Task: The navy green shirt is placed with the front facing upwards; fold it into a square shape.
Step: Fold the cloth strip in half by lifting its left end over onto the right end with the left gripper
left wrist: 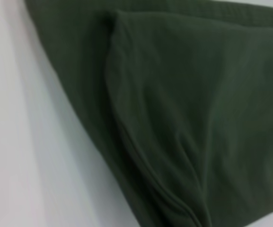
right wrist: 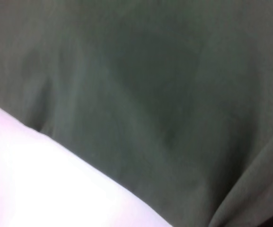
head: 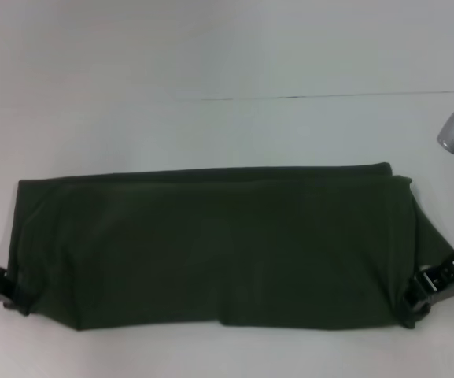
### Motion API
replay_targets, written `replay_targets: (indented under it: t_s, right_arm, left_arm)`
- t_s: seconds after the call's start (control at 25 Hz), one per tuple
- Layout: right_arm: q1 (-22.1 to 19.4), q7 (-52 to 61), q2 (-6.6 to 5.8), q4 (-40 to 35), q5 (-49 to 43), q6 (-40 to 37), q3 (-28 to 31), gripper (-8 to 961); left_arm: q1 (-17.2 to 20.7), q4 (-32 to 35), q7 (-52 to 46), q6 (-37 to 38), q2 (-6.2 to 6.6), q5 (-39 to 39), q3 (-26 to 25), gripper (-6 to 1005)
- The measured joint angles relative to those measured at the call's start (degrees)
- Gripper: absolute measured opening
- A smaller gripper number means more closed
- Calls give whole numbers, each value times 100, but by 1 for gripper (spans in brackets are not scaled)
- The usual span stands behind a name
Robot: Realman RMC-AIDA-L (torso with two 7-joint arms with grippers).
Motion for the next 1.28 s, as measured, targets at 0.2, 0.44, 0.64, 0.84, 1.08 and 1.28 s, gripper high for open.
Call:
replay_targets:
  t_s: [0.2,0.44,0.64,0.84,1.08,1.28]
  right_arm:
    - [-5,-158,46,0,-14,-329,-97,41]
    - [-37,-180,87,-17,-14,-379,-293,46]
    - [-35,-172,94,-148,-54,-475,-313,51]
    - [5,-120,85,-165,-301,-598,-338,56]
    - [-17,-117,35,-657,-286,-908,-105,266]
    - [23,-89,-106,-818,-298,-1070,64,590]
  left_arm:
    - [-1,71,127,484,37,154,-152,56]
    - [58,192,166,569,59,159,-278,56]
    - [65,191,164,445,66,198,-342,57]
    - [68,176,126,282,65,328,-346,57]
    - [77,162,26,131,65,407,-360,58]
    - [47,186,-30,88,92,441,-427,58]
